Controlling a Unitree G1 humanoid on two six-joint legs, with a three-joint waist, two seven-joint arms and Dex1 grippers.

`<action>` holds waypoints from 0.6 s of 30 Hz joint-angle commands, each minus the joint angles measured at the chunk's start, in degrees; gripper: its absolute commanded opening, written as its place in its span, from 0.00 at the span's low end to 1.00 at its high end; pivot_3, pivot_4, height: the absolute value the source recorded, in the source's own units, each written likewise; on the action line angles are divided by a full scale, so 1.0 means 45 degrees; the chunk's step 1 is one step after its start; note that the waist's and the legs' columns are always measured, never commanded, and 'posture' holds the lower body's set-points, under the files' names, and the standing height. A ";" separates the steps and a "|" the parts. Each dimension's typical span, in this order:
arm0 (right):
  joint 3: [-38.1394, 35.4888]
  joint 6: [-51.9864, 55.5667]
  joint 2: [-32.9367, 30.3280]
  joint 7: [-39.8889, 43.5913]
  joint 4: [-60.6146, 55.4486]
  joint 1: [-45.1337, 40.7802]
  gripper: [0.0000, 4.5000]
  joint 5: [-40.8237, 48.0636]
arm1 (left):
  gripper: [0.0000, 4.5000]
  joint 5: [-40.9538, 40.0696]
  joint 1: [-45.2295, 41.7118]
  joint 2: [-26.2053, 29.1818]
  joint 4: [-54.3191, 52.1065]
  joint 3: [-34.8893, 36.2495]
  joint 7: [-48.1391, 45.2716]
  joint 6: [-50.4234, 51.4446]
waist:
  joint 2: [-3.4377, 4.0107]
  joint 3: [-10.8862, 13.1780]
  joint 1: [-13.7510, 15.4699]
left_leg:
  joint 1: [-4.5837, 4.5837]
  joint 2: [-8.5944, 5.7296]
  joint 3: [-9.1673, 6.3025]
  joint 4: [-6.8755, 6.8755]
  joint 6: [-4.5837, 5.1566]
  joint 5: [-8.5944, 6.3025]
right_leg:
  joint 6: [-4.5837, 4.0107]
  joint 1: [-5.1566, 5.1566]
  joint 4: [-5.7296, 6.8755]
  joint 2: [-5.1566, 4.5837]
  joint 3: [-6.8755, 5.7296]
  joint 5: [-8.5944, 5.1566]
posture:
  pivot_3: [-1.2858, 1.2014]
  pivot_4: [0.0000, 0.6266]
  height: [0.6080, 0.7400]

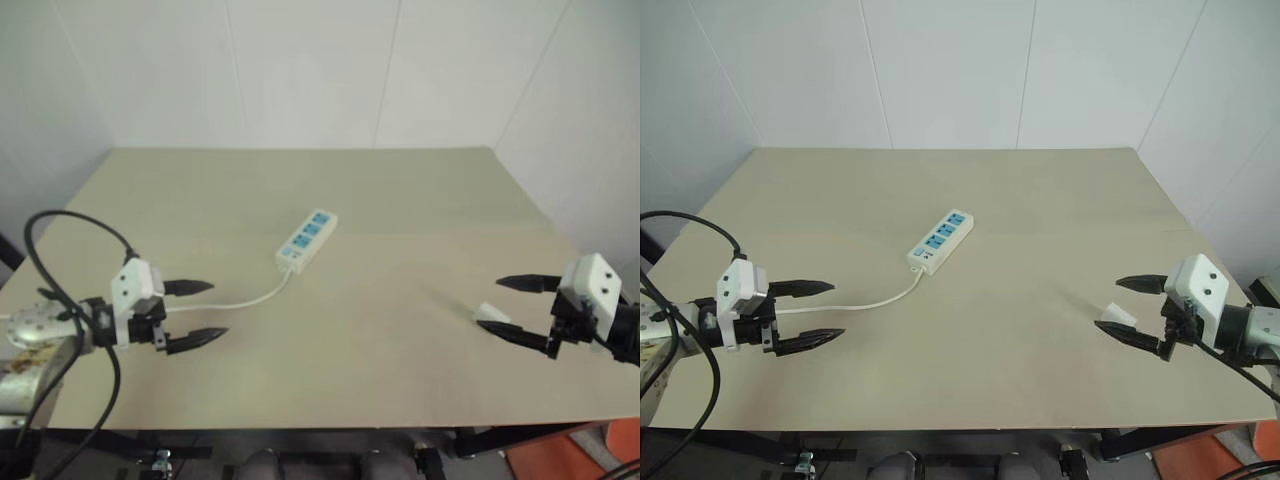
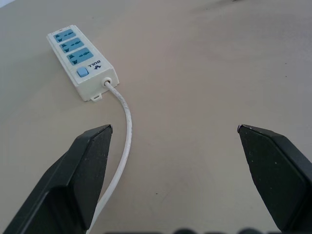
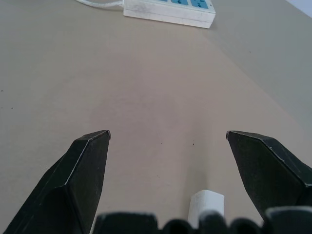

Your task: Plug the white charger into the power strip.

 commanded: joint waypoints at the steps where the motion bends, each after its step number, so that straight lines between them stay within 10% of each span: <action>1: -0.0556 0.0006 -0.0256 -0.0011 -0.0492 0.0039 1.00 0.0275 | 1.00 -0.0187 -0.0429 0.0009 0.0061 0.0350 0.0061 -0.0268 | 0.0000 0.0000 0.0013 | -0.0001 0.0000 -0.0001 0.0000 0.0000 0.0000 | 0.0000 0.0000 0.0000 0.0000 0.0000 0.0000 | 0.52 0.24 1.00; 11: -0.0590 0.0089 -0.0273 -0.0142 -0.0622 0.0049 1.00 0.0396 | 1.00 0.0149 -0.1194 -0.0278 0.0610 -0.0086 0.0276 -0.0648 | 0.0000 0.0000 0.0010 | 0.0002 0.0000 0.0001 0.0002 0.0000 0.0000 | 0.0019 0.0002 -0.0001 0.0001 0.0000 0.0011 | 0.52 0.24 1.00; 18: -0.0253 -0.0007 0.0063 -0.1053 -0.0907 -0.0236 1.00 0.0080 | 1.00 0.1920 -0.4216 -0.2872 0.2067 -0.1124 0.4114 -0.0848 | -0.0004 0.0001 0.0130 | -0.0004 -0.0008 -0.0004 0.0018 0.0000 0.0001 | 0.0045 0.0019 -0.0002 0.0003 -0.0004 0.0030 | 0.52 0.24 1.00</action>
